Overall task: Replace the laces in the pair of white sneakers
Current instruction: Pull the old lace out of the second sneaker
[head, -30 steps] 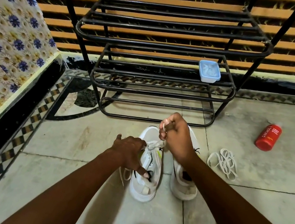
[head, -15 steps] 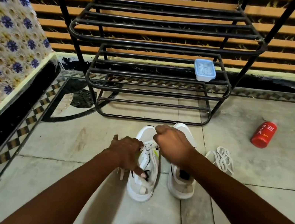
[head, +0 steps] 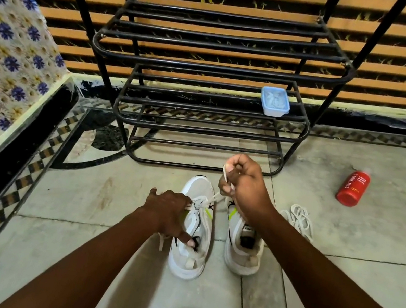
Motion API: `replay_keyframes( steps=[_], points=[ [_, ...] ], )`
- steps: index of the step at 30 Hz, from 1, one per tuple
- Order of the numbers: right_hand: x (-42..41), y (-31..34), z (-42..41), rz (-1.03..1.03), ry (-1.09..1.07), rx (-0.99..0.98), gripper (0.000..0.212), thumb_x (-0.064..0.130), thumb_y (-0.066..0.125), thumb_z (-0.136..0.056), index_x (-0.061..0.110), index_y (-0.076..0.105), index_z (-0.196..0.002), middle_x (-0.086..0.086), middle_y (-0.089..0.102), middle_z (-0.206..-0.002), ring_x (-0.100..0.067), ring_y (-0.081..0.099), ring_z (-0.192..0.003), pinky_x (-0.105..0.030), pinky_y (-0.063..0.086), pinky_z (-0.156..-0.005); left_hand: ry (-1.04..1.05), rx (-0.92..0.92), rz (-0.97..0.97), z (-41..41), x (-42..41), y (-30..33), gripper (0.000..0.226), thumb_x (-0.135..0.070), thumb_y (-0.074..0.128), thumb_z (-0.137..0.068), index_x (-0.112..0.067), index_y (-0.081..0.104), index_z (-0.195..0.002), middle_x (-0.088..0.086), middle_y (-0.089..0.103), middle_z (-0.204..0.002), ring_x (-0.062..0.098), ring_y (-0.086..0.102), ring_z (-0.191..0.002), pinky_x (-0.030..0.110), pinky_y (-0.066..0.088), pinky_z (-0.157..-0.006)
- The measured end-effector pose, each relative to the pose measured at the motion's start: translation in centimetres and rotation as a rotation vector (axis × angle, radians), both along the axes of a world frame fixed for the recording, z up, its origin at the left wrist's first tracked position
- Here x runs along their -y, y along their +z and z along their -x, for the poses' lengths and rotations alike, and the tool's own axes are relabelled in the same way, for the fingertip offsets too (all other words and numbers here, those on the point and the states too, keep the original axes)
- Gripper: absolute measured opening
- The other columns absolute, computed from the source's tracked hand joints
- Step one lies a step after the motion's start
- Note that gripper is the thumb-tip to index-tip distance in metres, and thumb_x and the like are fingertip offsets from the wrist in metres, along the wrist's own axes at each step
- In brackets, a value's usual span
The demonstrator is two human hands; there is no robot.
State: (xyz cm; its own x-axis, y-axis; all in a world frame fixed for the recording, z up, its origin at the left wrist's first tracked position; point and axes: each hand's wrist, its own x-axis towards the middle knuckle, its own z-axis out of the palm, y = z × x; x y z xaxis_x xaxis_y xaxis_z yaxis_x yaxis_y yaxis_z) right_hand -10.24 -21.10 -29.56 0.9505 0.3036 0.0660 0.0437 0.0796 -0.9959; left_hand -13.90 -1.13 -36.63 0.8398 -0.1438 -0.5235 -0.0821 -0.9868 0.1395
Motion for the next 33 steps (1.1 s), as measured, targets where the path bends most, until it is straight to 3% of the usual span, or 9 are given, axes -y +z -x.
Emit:
replay_keyframes(
  steps=[4,8,11,13,15,17,20,26,33],
  points=[
    [2.1,-2.1,-1.3,1.027,0.334,0.591,0.024,0.002,0.048,-0.074,0.020,0.040,-0.088,0.003,0.046,-0.084,-0.020,0.044,-0.075,-0.035,0.035,-0.062,0.009,-0.009,-0.004,-0.1,0.0,-0.3,0.123,-0.091,0.072,-0.053,-0.033,0.034,-0.155,-0.012,0.043,-0.156,0.018,0.032,-0.149,0.063,0.011,-0.123],
    [2.3,-3.5,-0.6,1.357,0.543,0.596,0.025,0.013,0.055,-0.084,0.015,0.057,-0.109,-0.005,0.061,-0.094,-0.027,0.059,-0.093,-0.036,0.049,-0.073,0.012,0.000,0.003,-0.1,0.0,-0.3,0.122,-0.091,0.073,-0.052,-0.033,0.037,-0.153,-0.011,0.045,-0.155,0.018,0.035,-0.147,0.063,0.013,-0.122],
    [2.0,-3.2,-0.8,1.267,0.412,0.593,0.019,0.022,0.058,-0.089,0.016,0.067,-0.104,-0.004,0.061,-0.100,-0.026,0.054,-0.104,-0.038,0.047,-0.087,0.011,0.002,-0.004,-0.1,0.2,0.0,0.120,-0.089,0.074,-0.054,-0.033,0.037,-0.153,-0.012,0.044,-0.155,0.017,0.034,-0.147,0.061,0.013,-0.122],
    [1.6,-1.9,-1.0,1.084,0.200,0.634,0.009,0.022,0.065,-0.087,0.015,0.065,-0.082,-0.002,0.063,-0.085,-0.026,0.055,-0.091,-0.032,0.045,-0.082,0.011,0.002,-0.005,-0.1,0.3,0.1,0.119,-0.089,0.075,-0.054,-0.033,0.038,-0.152,-0.012,0.045,-0.154,0.017,0.035,-0.147,0.062,0.014,-0.123],
    [1.8,-0.8,-0.9,0.898,-0.010,0.542,0.023,0.014,0.070,-0.083,0.013,0.057,-0.065,-0.005,0.061,-0.068,-0.027,0.053,-0.077,-0.013,0.034,-0.071,0.007,-0.001,0.004,-0.1,0.2,0.2,0.117,-0.088,0.076,-0.053,-0.034,0.040,-0.151,-0.012,0.046,-0.152,0.017,0.036,-0.146,0.062,0.014,-0.122],
    [2.2,-0.6,-0.6,0.794,-0.106,0.461,0.033,0.009,0.071,-0.081,0.012,0.049,-0.057,-0.008,0.055,-0.056,-0.026,0.051,-0.067,-0.015,0.029,-0.060,0.012,0.003,0.018,-0.1,0.1,0.0,0.117,-0.088,0.076,-0.052,-0.034,0.040,-0.150,-0.012,0.047,-0.152,0.017,0.036,-0.146,0.063,0.014,-0.122],
    [2.4,-2.1,0.4,0.717,-0.112,0.411,0.040,0.014,0.077,-0.078,0.009,0.045,-0.053,-0.007,0.047,-0.050,-0.019,0.046,-0.054,-0.028,0.032,-0.053,0.020,0.005,0.034,-0.1,-0.1,-0.1,0.117,-0.089,0.075,-0.052,-0.034,0.040,-0.149,-0.013,0.047,-0.151,0.017,0.037,-0.145,0.063,0.014,-0.122],
    [2.1,-3.3,1.0,0.630,-0.246,0.432,0.032,0.008,0.061,-0.064,0.018,0.034,-0.051,0.006,0.028,-0.048,-0.012,0.032,-0.050,-0.028,0.028,-0.051,0.029,0.010,0.057,0.0,-0.4,-0.5,0.120,-0.091,0.074,-0.050,-0.035,0.038,-0.150,-0.015,0.046,-0.153,0.016,0.036,-0.146,0.063,0.014,-0.121],
    [0.5,-4.2,2.9,0.444,-0.139,0.549,0.037,-0.001,0.049,-0.054,0.027,0.025,-0.059,0.012,0.025,-0.058,-0.016,0.030,-0.060,-0.027,0.023,-0.058,0.031,0.023,0.066,0.0,-0.4,-0.6,0.123,-0.093,0.073,-0.046,-0.036,0.039,-0.149,-0.016,0.048,-0.151,0.015,0.039,-0.144,0.062,0.019,-0.120]
  ],
)
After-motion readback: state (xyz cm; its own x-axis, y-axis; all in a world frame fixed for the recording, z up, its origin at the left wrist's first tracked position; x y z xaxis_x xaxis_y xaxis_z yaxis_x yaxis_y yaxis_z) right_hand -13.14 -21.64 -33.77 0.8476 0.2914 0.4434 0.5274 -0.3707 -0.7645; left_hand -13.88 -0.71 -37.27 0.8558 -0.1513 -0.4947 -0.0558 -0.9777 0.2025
